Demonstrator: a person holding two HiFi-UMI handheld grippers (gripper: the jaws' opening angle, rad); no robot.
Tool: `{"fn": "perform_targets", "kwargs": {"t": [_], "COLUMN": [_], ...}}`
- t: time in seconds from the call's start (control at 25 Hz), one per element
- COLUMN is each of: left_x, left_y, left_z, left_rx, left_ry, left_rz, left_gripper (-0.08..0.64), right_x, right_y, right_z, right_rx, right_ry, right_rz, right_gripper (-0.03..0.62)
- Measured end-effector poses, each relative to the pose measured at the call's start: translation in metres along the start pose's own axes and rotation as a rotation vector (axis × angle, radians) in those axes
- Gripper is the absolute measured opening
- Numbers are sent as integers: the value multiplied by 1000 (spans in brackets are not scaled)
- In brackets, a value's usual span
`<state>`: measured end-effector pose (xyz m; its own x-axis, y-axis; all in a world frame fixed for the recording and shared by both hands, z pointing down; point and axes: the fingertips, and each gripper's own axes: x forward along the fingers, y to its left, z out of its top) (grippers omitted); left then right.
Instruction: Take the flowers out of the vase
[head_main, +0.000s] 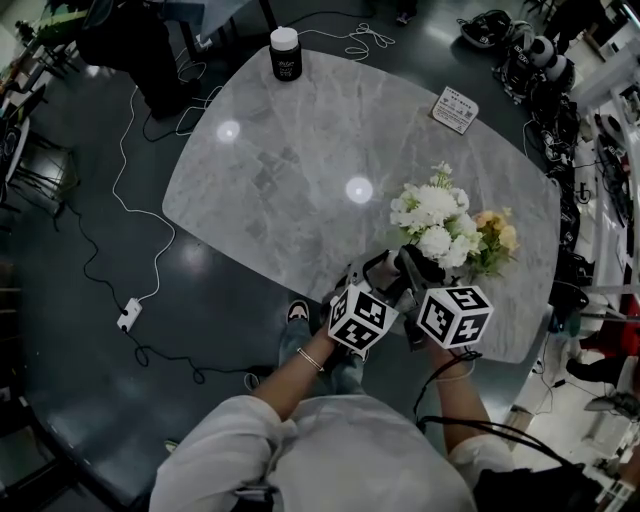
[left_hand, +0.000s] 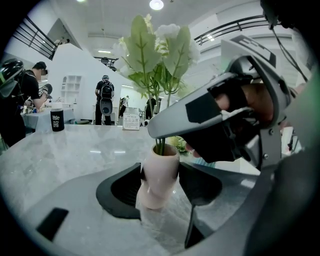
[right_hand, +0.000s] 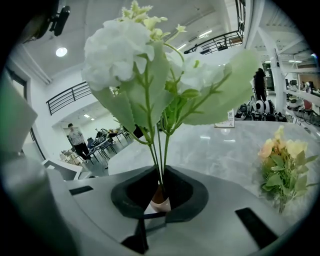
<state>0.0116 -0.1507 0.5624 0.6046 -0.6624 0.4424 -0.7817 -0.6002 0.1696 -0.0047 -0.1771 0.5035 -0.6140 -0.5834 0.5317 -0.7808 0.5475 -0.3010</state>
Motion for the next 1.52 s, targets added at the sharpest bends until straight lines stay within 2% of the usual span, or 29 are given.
{"fn": "perform_targets", "kwargs": {"t": [0.6, 0.8, 1.2, 1.36, 1.52], "left_x": [2, -1, -12, -21, -31], "left_y": [1, 0, -3, -4, -6], "left_z": [1, 8, 19, 24, 39], "left_rx": [-9, -24, -14, -34, -29], "left_ry": [9, -14, -43, -49, -55], "left_rz": [15, 13, 13, 16, 34], "left_gripper": [247, 247, 247, 247, 247], "right_x": [-10, -16, -31, -46, -64], "right_y": [-2, -1, -6, -3, -5], "right_z": [14, 24, 46, 58, 72], "right_rx": [-3, -1, 10, 22, 38], "right_ry": [-32, -51, -130, -179, -227], "right_rz": [6, 5, -9, -5, 0], "right_gripper": [21, 21, 21, 21, 21]}}
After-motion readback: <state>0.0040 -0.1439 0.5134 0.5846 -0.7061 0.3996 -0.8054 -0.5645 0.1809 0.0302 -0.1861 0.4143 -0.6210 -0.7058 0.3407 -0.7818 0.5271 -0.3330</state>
